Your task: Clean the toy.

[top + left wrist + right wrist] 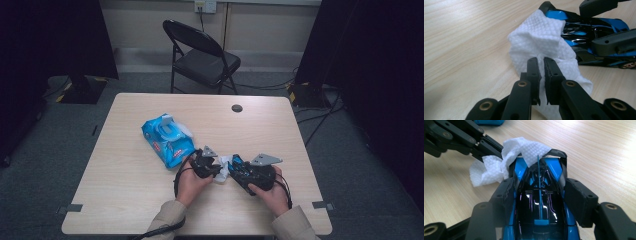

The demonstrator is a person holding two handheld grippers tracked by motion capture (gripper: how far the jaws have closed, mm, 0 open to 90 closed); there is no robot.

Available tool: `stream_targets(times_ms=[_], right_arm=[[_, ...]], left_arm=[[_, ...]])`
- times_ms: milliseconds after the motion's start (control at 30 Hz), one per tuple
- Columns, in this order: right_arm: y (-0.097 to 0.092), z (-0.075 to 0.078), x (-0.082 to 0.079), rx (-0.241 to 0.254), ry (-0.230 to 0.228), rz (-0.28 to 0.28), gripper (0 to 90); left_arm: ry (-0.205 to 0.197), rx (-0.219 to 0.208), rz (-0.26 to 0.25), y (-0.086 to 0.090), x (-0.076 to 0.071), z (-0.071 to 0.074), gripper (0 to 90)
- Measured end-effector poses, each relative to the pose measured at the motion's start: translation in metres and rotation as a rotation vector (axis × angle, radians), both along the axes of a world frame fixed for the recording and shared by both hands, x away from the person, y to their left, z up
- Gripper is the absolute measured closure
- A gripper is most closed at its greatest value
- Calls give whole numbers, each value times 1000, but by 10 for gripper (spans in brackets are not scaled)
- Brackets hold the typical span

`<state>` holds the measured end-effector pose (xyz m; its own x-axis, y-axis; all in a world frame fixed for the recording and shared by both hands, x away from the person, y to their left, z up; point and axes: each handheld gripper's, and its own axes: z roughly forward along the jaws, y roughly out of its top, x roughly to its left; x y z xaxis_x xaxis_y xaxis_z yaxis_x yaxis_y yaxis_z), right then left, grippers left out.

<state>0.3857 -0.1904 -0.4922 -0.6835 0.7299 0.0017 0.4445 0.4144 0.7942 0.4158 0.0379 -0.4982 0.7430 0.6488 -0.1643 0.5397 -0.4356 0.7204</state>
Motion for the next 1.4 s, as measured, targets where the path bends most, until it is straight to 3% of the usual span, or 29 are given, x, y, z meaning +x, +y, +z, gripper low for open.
stream_targets(times_ms=[333,567,1000,1133,1400], right_arm=[[0,0,0,1,-1,0,422],[0,0,0,1,-3,0,422],[0,0,0,0,-6,0,422],[0,0,0,2,-6,1,422],[0,0,0,3,-5,-1,422]], left_arm=[[20,6,-22,-4,-5,1,839],[41,-25,-62,-12,-17,0,840],[49,-45,-164,-39,-40,-1,839],[38,-42,-172,-44,-45,-1,839],[55,-58,-207,-51,-54,-2,840]])
